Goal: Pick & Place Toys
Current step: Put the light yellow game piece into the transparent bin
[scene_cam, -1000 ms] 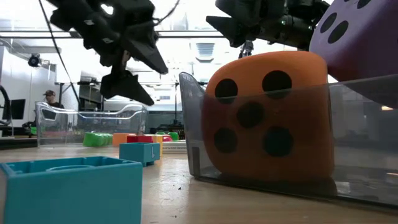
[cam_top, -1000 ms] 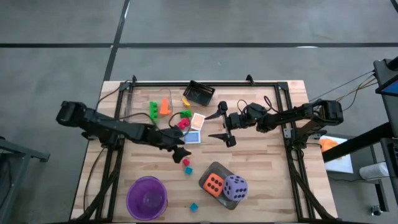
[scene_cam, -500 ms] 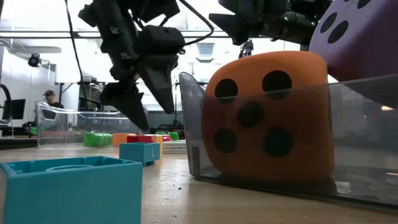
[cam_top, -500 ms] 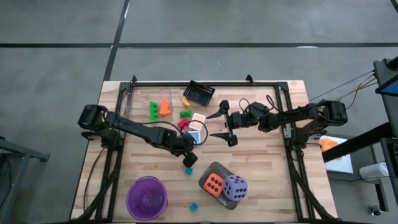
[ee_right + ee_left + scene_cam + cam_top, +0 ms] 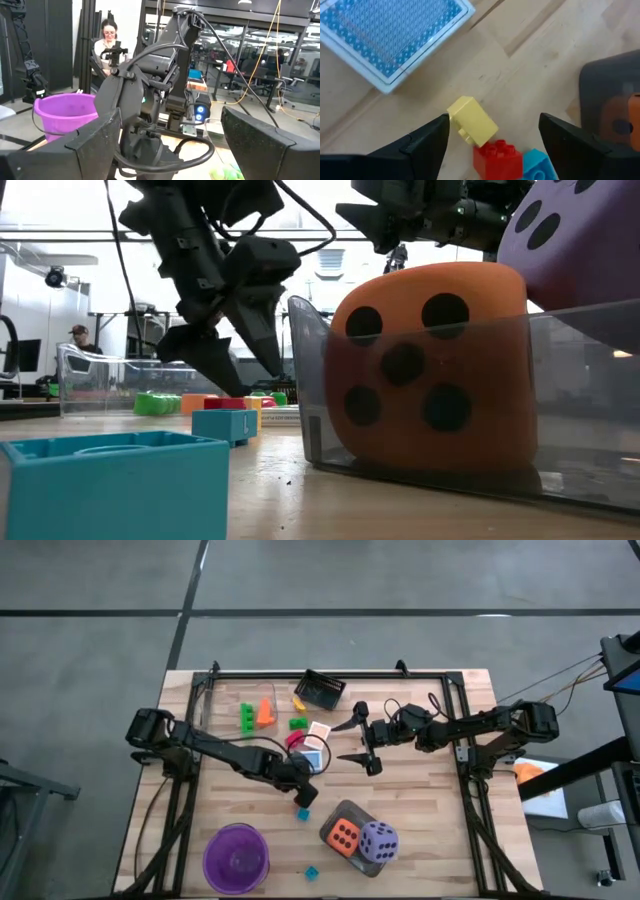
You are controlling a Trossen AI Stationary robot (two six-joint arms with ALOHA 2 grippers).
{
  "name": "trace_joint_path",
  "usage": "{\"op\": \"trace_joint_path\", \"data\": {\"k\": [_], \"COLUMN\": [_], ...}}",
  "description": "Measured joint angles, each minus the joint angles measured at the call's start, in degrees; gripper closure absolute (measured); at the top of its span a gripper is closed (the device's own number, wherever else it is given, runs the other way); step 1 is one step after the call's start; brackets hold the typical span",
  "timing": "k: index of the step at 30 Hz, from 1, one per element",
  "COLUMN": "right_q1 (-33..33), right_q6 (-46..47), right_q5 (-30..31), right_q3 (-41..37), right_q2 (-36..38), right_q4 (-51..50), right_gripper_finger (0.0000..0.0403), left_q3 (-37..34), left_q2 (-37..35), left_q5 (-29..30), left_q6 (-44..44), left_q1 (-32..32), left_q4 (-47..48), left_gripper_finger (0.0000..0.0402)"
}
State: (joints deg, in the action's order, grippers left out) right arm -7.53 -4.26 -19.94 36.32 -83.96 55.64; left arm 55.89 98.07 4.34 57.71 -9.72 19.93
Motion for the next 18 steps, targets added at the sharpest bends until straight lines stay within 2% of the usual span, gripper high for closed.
{"op": "trace_joint_path", "data": {"k": [13,18], "right_q1": [0.0,0.0], "right_q6": [-0.25,-0.25], "right_q5": [0.44,0.44], "right_q3": [0.0,0.0], "right_q2": [0.0,0.0], "right_q4": [0.0,-0.02], "right_gripper_finger": [0.0064,0.0064], "left_q3": [-3.1,-3.1], "left_q2": [-0.03,2.4], "left_q5": [0.63,1.02], "left_q6": [0.86,0.83], "left_q1": [0.04,0.04], "left_q4": [-0.65,-0.88], "left_gripper_finger": [0.01,0.01]}}
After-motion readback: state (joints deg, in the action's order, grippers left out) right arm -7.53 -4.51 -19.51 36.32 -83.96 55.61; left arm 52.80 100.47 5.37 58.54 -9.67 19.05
